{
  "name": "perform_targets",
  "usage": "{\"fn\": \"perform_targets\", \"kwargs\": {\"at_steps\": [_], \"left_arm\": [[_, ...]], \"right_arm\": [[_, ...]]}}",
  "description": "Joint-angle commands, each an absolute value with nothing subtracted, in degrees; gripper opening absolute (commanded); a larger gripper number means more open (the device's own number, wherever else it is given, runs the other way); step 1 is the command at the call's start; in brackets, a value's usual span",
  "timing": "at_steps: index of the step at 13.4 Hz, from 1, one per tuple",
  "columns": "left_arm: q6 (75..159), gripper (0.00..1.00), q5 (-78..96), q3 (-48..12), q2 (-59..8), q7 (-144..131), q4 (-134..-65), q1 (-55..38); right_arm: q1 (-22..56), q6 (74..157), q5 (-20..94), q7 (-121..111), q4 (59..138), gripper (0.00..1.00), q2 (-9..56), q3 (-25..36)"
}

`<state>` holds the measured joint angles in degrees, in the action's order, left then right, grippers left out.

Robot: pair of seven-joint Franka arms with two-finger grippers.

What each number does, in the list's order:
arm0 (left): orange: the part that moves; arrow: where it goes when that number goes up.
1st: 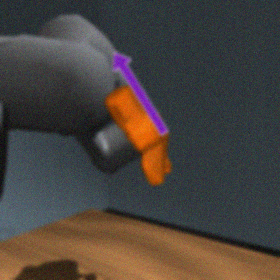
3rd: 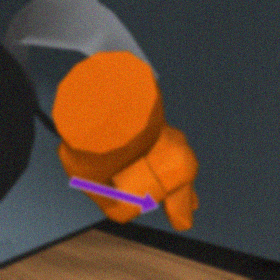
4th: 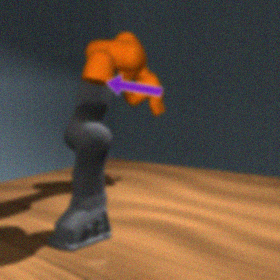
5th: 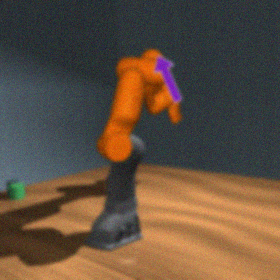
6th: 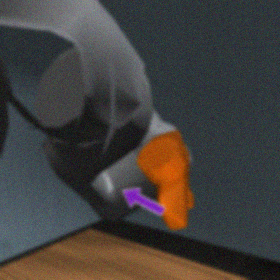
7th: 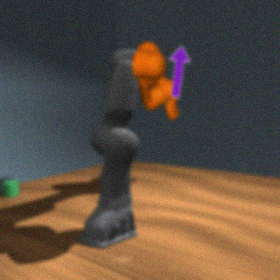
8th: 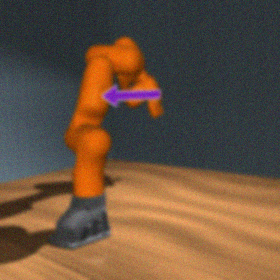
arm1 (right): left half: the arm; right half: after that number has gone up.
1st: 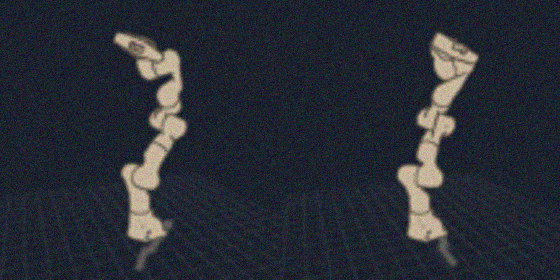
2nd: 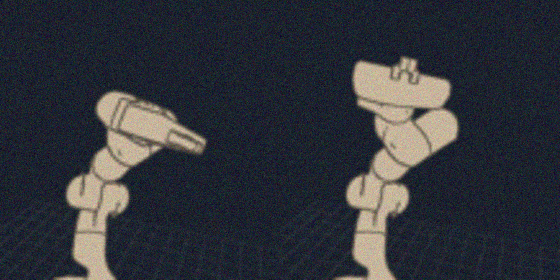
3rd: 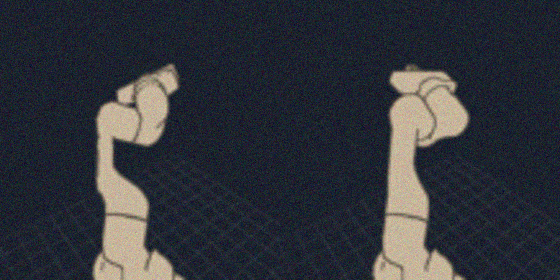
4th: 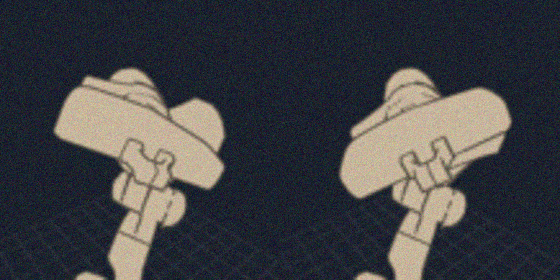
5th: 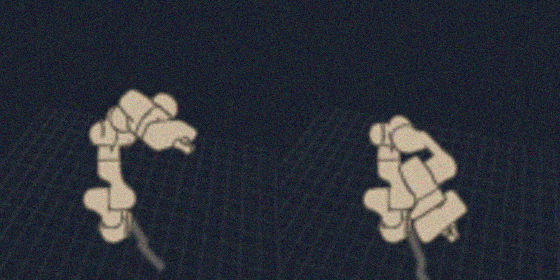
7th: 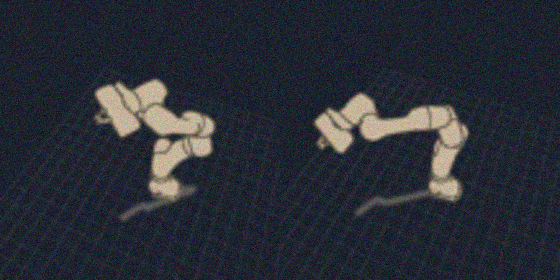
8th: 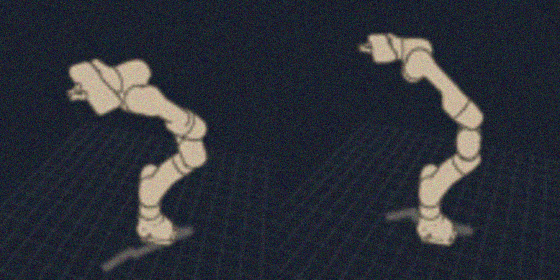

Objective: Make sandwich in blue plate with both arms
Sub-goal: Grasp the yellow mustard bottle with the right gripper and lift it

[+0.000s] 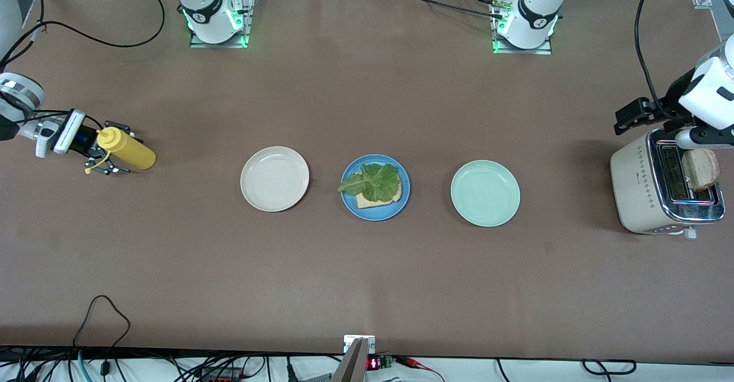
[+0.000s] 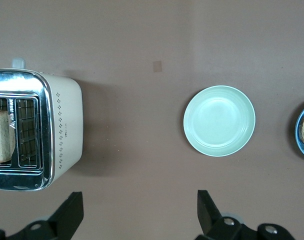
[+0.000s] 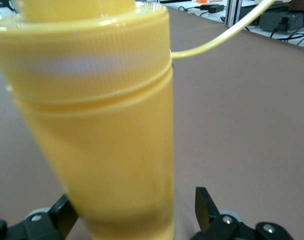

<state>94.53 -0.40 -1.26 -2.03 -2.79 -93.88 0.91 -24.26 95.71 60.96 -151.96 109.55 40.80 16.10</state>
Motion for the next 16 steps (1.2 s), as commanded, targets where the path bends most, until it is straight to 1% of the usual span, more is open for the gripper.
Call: {"fn": "perform_targets", "kwargs": {"at_steps": [1, 3, 5, 6, 7, 8, 9, 10, 13, 16], "left_arm": [[93.7, 1.0, 0.3, -1.1, -1.8, -1.3, -93.2, 1.1], [93.7, 1.0, 0.3, -1.1, -1.8, -1.3, -93.2, 1.1], [93.7, 1.0, 0.3, -1.1, -1.8, -1.3, -93.2, 1.1], [93.7, 1.0, 0.3, -1.1, -1.8, -1.3, -93.2, 1.1], [93.7, 1.0, 0.3, -1.1, -1.8, -1.3, -93.2, 1.1], [93.7, 1.0, 0.3, -1.1, -1.8, -1.3, -93.2, 1.1], [93.7, 1.0, 0.3, -1.1, -1.8, -1.3, -93.2, 1.1], [93.7, 1.0, 0.3, -1.1, -1.8, -1.3, -93.2, 1.1], [93.8, 1.0, -0.4, -1.1, -2.2, -1.1, -93.1, 0.5], [93.7, 1.0, 0.0, -1.1, -2.3, -1.1, -93.1, 0.5]], "right_arm": [[-25.3, 94.6, 62.1, -153.9, 109.0, 1.0, 42.0, 13.9], [-24.9, 93.8, 62.1, -154.0, 109.1, 1.0, 42.4, 13.8], [-24.9, 93.9, 62.1, -153.7, 109.0, 1.0, 42.4, 12.4], [-24.9, 93.9, 62.1, -153.4, 109.0, 0.81, 42.3, 12.1], [-24.6, 94.0, 61.4, -153.1, 108.9, 0.38, 42.3, 11.4], [-24.1, 94.0, 61.0, -152.7, 108.9, 0.08, 42.2, 11.3], [-23.6, 94.4, 60.9, -152.6, 108.8, 0.02, 42.1, 11.1], [-23.1, 94.3, 60.8, -152.6, 108.8, 0.0, 41.8, 11.0], [-19.6, 95.6, 60.6, -149.3, 108.5, 0.0, 38.5, 10.6], [-14.0, 100.9, 57.0, -140.1, 108.6, 0.0, 31.6, 10.4]]}}
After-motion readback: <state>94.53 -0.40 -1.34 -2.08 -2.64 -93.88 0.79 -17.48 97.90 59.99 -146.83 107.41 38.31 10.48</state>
